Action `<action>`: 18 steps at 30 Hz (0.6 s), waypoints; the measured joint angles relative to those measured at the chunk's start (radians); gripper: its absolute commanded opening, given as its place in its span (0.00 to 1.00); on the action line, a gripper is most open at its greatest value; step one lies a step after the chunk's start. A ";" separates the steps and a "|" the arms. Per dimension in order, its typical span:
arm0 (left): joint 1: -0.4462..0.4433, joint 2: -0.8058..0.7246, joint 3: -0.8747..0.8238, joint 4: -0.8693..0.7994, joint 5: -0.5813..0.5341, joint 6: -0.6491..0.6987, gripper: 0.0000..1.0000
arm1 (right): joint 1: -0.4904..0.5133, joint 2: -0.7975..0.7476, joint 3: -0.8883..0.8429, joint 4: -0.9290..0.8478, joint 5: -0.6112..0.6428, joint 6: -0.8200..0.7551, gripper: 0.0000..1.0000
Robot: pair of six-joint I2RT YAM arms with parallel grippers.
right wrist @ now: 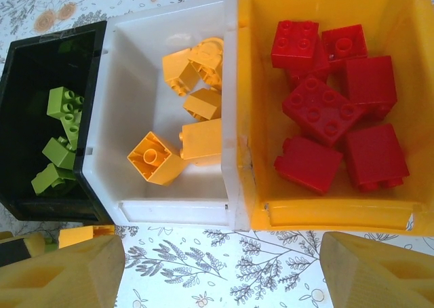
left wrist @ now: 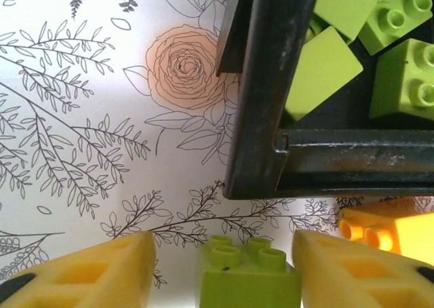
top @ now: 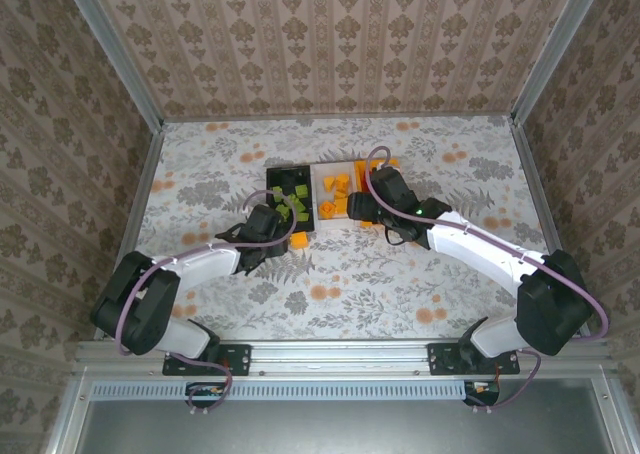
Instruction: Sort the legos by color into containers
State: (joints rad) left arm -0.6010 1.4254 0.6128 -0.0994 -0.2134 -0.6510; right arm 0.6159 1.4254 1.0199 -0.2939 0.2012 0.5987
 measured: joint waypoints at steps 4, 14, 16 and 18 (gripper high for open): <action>0.000 0.000 -0.006 0.000 0.000 -0.005 0.40 | -0.003 0.000 0.000 0.000 0.000 0.000 0.77; -0.026 -0.072 -0.011 -0.035 0.000 -0.008 0.30 | -0.006 -0.011 -0.009 0.000 0.000 0.000 0.77; -0.048 -0.128 -0.008 -0.067 -0.004 -0.008 0.30 | -0.008 -0.029 -0.018 0.000 0.000 0.000 0.77; -0.071 -0.180 0.012 -0.113 -0.012 -0.007 0.30 | -0.010 -0.043 -0.021 0.002 0.000 0.001 0.77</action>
State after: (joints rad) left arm -0.6720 1.2449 0.6247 -0.2119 -0.2253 -0.6582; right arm 0.6064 1.3819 0.9989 -0.2920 0.2008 0.5999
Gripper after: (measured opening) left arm 0.331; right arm 0.772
